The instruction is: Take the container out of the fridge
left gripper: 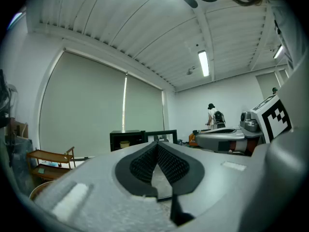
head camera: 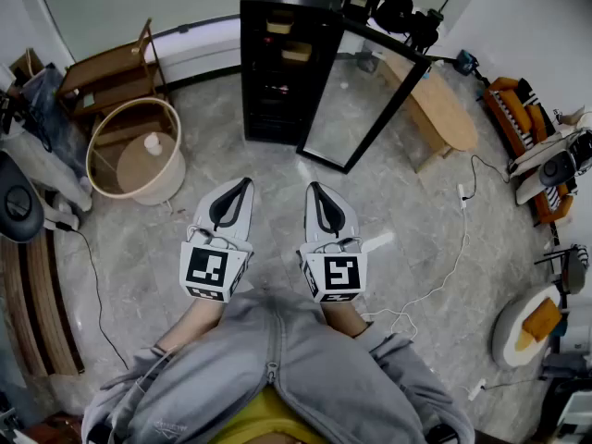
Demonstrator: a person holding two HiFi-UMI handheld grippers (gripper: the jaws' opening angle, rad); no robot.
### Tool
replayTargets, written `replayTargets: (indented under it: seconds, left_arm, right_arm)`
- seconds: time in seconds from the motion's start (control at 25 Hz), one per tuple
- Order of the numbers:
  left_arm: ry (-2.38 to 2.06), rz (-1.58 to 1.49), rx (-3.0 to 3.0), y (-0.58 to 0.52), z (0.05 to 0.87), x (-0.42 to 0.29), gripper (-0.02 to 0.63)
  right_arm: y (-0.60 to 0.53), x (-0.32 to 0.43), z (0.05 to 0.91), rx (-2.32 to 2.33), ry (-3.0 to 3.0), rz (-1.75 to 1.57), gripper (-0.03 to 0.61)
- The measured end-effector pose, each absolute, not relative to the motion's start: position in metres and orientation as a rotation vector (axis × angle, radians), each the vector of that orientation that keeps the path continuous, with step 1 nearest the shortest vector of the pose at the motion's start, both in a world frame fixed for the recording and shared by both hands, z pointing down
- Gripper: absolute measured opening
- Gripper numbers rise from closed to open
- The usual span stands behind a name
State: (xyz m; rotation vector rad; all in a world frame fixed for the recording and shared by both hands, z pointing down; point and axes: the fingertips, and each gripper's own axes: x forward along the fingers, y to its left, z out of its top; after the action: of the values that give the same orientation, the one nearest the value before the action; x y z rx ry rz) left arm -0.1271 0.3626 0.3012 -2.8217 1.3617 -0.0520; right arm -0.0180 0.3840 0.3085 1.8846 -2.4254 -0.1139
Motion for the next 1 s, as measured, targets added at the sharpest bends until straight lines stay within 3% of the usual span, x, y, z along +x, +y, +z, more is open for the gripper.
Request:
replayTargets:
  seconds: [0.48, 1.0]
  left_arm:
    - [1.346, -0.039, -2.835, 0.318, 0.317, -0.113, 0.003]
    - [1.295, -0.011, -2.84, 0.143, 0.318, -0.11, 0.003]
  right_arm:
    - [0.339, -0.007, 0.324, 1.897, -2.463, -0.065, 0.0]
    - [0.171, -0.006, 0.326, 1.932, -2.412, -0.087, 0.0]
